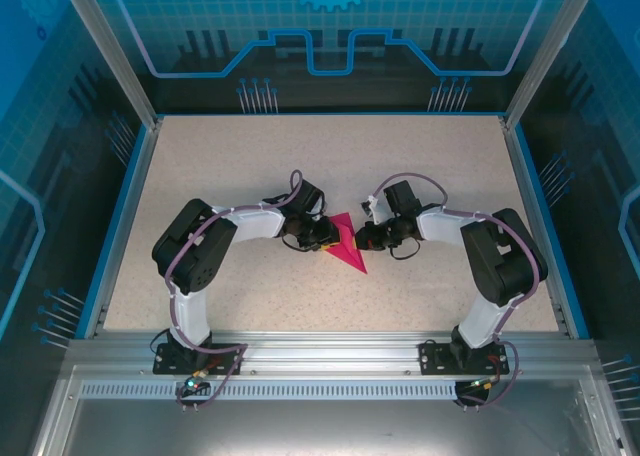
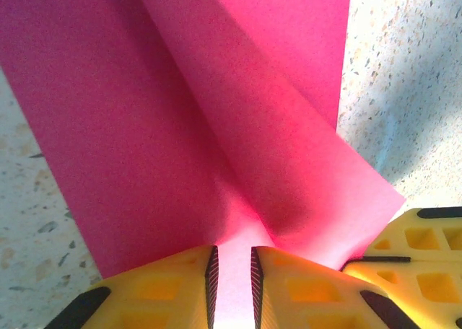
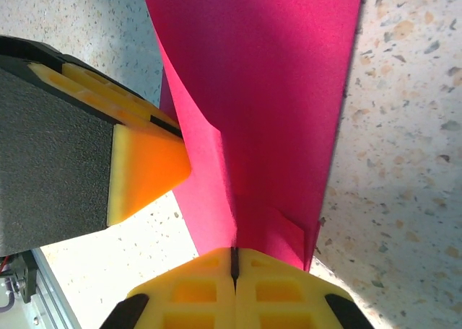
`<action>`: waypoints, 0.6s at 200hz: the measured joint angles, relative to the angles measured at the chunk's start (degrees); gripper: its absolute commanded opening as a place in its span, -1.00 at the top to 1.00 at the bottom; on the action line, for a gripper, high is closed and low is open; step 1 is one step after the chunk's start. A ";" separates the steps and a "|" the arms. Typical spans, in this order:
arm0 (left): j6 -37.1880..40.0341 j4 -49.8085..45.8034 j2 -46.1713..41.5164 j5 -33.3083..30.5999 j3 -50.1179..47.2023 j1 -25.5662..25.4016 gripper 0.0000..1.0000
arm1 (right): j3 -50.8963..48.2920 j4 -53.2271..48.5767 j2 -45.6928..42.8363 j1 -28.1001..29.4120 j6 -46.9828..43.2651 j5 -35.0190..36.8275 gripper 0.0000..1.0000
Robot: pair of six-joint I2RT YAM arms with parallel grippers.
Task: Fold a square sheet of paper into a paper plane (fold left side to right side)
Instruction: Fourth fold the wing at the center of the table.
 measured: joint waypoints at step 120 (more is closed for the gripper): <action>0.00 0.00 0.00 0.00 0.00 0.00 0.52 | 0.00 -0.17 1.73 -0.74 0.00 0.39 0.89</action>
